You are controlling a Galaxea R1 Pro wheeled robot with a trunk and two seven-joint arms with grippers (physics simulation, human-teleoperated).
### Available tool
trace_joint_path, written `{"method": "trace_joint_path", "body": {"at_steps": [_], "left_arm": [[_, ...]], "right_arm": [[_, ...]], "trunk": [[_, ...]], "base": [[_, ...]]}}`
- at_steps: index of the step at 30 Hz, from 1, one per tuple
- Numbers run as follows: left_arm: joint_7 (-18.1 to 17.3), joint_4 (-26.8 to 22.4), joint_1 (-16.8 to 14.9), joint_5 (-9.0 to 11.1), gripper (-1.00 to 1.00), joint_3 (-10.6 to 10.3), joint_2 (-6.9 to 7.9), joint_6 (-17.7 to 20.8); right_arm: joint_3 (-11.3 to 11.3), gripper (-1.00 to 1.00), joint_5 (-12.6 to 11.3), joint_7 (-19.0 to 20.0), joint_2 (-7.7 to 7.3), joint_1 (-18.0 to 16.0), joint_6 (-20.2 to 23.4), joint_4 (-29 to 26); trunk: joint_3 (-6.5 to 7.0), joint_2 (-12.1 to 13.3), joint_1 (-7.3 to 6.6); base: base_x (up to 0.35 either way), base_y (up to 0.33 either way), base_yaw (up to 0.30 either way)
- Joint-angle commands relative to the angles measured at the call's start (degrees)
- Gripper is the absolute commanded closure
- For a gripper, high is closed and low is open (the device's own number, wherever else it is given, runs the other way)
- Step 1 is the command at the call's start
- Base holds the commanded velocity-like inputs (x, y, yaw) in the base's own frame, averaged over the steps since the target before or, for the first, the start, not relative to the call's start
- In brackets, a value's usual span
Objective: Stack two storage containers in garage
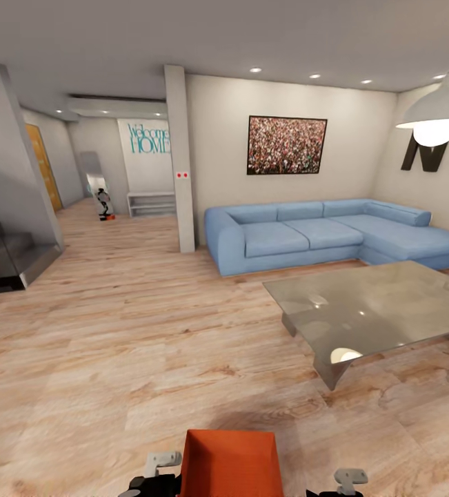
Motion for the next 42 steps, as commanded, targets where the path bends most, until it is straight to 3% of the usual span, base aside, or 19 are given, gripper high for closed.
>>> {"method": "trace_joint_path", "body": {"at_steps": [1,17,42], "left_arm": [[-0.1,-0.11,-0.02,-0.6,-1.0,0.26,-0.1,0.3],[-0.09,-0.11,-0.03,-0.6,-1.0,0.26,-0.15,0.22],[0.41,-0.17,-0.03,-0.53,-1.0,0.26,-0.41,0.21]], "right_arm": [[0.05,-1.0,-0.6,0.22,-0.03,-0.02,0.21,-0.03],[0.07,-1.0,-0.64,0.22,-0.03,-0.02,0.21,0.01],[-0.11,-1.0,-0.37,0.22,-0.03,-0.05,0.17,-0.08]], "trunk": [[-0.16,-0.04,0.0],[-1.62,-0.04,0.0],[-8.4,-10.06,5.49]], "base": [[0.0,0.0,0.0],[0.0,0.0,0.0],[0.0,0.0,0.0]]}}
